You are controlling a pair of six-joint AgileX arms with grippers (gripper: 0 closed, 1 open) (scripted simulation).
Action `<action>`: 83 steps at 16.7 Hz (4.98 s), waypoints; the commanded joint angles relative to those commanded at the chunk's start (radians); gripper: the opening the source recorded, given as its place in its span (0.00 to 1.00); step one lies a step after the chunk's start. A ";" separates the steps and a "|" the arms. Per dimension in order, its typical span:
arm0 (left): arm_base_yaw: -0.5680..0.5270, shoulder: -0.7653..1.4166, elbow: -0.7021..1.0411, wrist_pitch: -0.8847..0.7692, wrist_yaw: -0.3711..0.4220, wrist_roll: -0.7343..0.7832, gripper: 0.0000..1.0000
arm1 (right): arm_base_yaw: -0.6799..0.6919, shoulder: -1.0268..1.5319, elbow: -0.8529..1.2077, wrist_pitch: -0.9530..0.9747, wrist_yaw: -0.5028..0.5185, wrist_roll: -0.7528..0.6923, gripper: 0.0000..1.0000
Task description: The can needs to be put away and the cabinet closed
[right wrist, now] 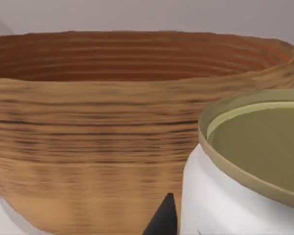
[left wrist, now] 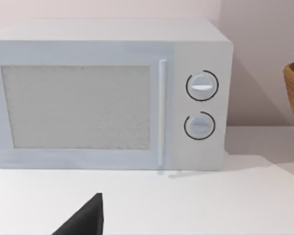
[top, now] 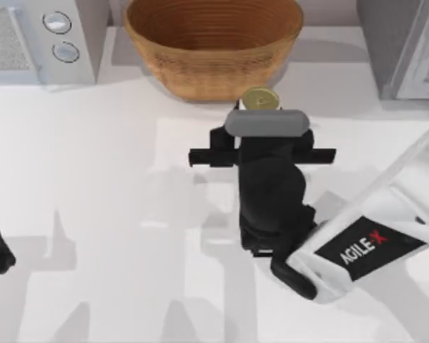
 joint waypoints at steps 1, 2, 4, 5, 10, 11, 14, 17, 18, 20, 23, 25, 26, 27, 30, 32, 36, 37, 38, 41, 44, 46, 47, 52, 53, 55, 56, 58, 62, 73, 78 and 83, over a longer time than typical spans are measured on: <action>0.000 0.000 0.000 0.000 0.000 0.000 1.00 | 0.000 -0.026 -0.002 -0.023 0.000 0.001 0.00; 0.000 0.000 0.000 0.000 0.000 0.000 1.00 | 0.000 -0.050 -0.003 -0.047 0.000 0.001 0.00; 0.000 0.000 0.000 0.000 0.000 0.000 1.00 | 0.000 -0.115 -0.007 -0.109 -0.001 0.002 0.00; 0.000 0.000 0.000 0.000 0.000 0.000 1.00 | 0.000 -0.154 -0.008 -0.147 -0.001 0.002 0.00; 0.000 0.000 0.000 0.000 0.000 0.000 1.00 | 0.003 -0.250 -0.012 -0.240 0.000 0.004 0.00; 0.000 0.000 0.000 0.000 0.000 0.000 1.00 | 0.003 -0.250 -0.012 -0.240 0.000 0.004 0.00; 0.000 0.000 0.000 0.000 0.000 0.000 1.00 | 0.001 -0.247 -0.009 -0.238 0.000 0.006 0.00; 0.000 0.000 0.000 0.000 0.000 0.000 1.00 | -0.028 -0.295 -0.054 -0.291 -0.049 0.008 0.00; 0.000 0.000 0.000 0.000 0.000 0.000 1.00 | -0.047 -0.331 -0.080 -0.320 -0.078 0.009 0.00; 0.000 0.000 0.000 0.000 0.000 0.000 1.00 | -0.092 -0.434 -0.141 -0.387 -0.147 0.011 0.00; 0.000 0.000 0.000 0.000 0.000 0.000 1.00 | -0.171 -0.666 -0.243 -0.504 -0.269 0.013 0.00; 0.000 0.000 0.000 0.000 0.000 0.000 1.00 | -0.231 -0.872 -0.311 -0.582 -0.351 0.013 0.00; 0.000 0.000 0.000 0.000 0.000 0.000 1.00 | -0.261 -0.989 -0.345 -0.622 -0.391 0.013 0.00; 0.000 0.000 0.000 0.000 0.000 0.000 1.00 | -0.294 -1.115 -0.378 -0.664 -0.429 0.013 0.00; 0.000 0.000 0.000 0.000 0.000 0.000 1.00 | -0.409 -1.500 -0.489 -0.802 -0.538 0.012 0.00; 0.000 0.000 0.000 0.000 0.000 0.000 1.00 | -0.498 -1.720 -0.578 -0.910 -0.609 0.009 0.00; 0.000 0.000 0.000 0.000 0.000 0.000 1.00 | -0.687 -2.040 -0.772 -1.130 -0.749 -0.001 0.00; 0.000 0.000 0.000 0.000 0.000 0.000 1.00 | -0.729 -2.093 -0.817 -1.178 -0.781 -0.004 0.00; 0.000 0.000 0.000 0.000 0.000 0.000 1.00 | -0.767 -2.137 -0.855 -1.217 -0.810 -0.007 0.00; 0.000 0.000 0.000 0.000 0.000 0.000 1.00 | -0.827 -2.202 -0.917 -1.279 -0.860 -0.013 0.00; 0.000 0.000 0.000 0.000 0.000 0.000 1.00 | -0.828 -2.204 -0.918 -1.280 -0.861 -0.013 0.00; 0.000 0.000 0.000 0.000 0.000 0.000 1.00 | -0.825 -2.199 -0.917 -1.279 -0.859 -0.012 0.00; 0.000 0.000 0.000 0.000 0.000 0.000 1.00 | -0.825 -2.199 -0.917 -1.279 -0.859 -0.012 0.00; 0.000 0.000 0.000 0.000 0.000 0.000 1.00 | -0.803 -2.050 -0.757 -1.325 -0.839 -0.010 0.00; 0.000 0.000 0.000 0.000 0.000 0.000 1.00 | -0.795 -1.997 -0.694 -1.342 -0.831 -0.010 0.00; 0.000 0.000 0.000 0.000 0.000 0.000 1.00 | -0.779 -1.874 -0.537 -1.382 -0.812 -0.010 0.00; 0.000 0.000 0.000 0.000 0.000 0.000 1.00 | -0.770 -1.806 -0.447 -1.403 -0.801 -0.010 0.00; 0.000 0.000 0.000 0.000 0.000 0.000 1.00 | -0.752 -1.663 -0.251 -1.449 -0.779 -0.009 0.00; 0.000 0.000 0.000 0.000 0.000 0.000 1.00 | -0.714 -1.371 0.160 -1.543 -0.735 -0.006 0.00; 0.000 0.000 0.000 0.000 0.000 0.000 1.00 | -0.643 -0.879 0.822 -1.700 -0.665 0.005 0.00; 0.000 0.000 0.000 0.000 0.000 0.000 1.00 | -0.647 -0.878 0.822 -1.699 -0.666 0.006 0.00; 0.000 0.000 0.000 0.000 0.000 0.000 1.00 | -0.657 -0.772 0.935 -1.735 -0.674 0.003 0.00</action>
